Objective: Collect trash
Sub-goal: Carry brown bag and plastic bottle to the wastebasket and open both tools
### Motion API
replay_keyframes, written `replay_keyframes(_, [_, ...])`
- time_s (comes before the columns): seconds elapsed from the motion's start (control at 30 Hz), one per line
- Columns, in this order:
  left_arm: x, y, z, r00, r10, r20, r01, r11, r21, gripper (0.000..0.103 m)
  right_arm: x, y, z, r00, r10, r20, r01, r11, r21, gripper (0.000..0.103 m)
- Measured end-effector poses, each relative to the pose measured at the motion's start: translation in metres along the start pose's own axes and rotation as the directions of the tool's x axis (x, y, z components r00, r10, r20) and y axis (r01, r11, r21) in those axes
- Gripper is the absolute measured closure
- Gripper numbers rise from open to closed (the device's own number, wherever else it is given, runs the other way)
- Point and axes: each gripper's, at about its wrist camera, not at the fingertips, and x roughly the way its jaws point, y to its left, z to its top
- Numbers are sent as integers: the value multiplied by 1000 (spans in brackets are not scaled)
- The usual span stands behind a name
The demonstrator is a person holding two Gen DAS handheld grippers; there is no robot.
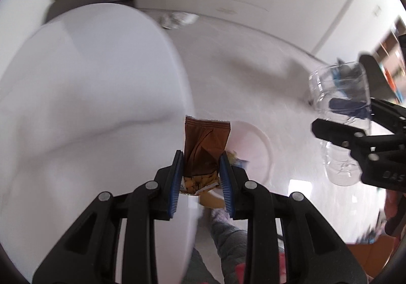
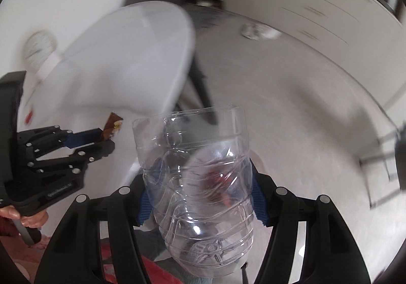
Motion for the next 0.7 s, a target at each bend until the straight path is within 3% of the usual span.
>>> replay_keyframes(0.17, [89,-49,13,990,-18,-138,24,999,42,75,10,-62,-31,997,-65,-30,68,988,135,40])
replay_keyframes(0.43, [231,-79,1,949,20,-315,-14,1000,22,75,40,-114,-55,996,-54,-65,68,969,239,40])
replay_keyframes(0.57, [272,-87,-11,928,32,-370,-25,999,25,75,57,-122,-54,997,-42,-68,58,965,256,40])
replay_keyframes(0.67, [282,-87,-19,923,22,-385,-15,1000,21,73,53,-126,-65,997,-38,-68,54,966,253,40])
replay_keyframes(0.7, [285,-86,-16,923,17,-385,-10,1000,19,68,54,-127,-67,997,-37,-71,53,967,250,40])
